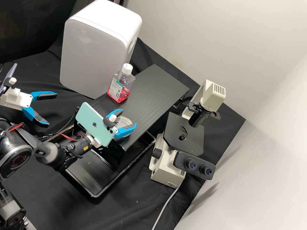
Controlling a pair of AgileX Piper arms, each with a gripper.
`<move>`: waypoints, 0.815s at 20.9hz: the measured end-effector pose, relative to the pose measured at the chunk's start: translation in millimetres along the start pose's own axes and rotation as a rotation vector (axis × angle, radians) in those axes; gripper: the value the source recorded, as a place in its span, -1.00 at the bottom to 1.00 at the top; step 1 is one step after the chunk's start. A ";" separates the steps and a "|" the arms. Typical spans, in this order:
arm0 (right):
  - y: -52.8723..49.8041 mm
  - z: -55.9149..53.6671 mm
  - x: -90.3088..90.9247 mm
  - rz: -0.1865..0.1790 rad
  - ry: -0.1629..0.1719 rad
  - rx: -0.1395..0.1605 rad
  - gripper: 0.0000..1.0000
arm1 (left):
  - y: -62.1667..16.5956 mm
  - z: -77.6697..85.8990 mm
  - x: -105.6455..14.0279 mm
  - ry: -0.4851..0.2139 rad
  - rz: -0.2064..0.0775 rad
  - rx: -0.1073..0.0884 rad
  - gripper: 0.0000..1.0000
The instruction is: Remove the lid from the petri dish
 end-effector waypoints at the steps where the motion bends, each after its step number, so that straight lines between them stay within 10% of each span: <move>1: 0.0 0.0 0.0 0.000 0.000 0.000 1.00 | 0.0 0.0 0.0 0.000 0.000 0.000 1.00; 17: 0.0 0.0 0.0 0.000 0.000 0.000 1.00 | 0.0 0.0 0.0 0.000 0.000 0.000 1.00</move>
